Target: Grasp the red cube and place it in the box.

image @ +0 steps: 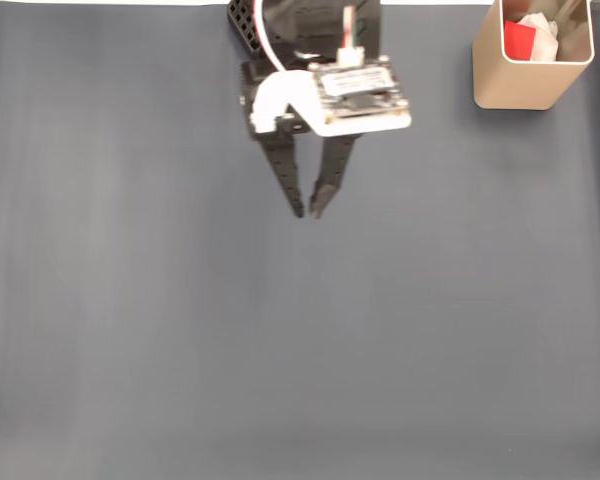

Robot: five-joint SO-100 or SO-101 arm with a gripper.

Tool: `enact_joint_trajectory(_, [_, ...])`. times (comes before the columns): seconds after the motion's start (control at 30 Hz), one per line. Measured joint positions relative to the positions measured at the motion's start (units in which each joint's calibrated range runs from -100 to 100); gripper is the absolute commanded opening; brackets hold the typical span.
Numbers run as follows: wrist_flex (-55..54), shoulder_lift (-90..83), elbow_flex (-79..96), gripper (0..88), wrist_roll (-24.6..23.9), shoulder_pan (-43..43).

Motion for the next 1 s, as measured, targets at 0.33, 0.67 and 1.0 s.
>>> enact_joint_trajectory(0.33, [-8.19,-12.77,18.63,0.3,0.10,1.11])
enact_joint_trajectory(0.67, [-12.97,-27.53,38.25,0.3,0.88,1.04])
enact_joint_trajectory(1.0, [-16.23,-39.34,50.45,0.3,0.24,0.37])
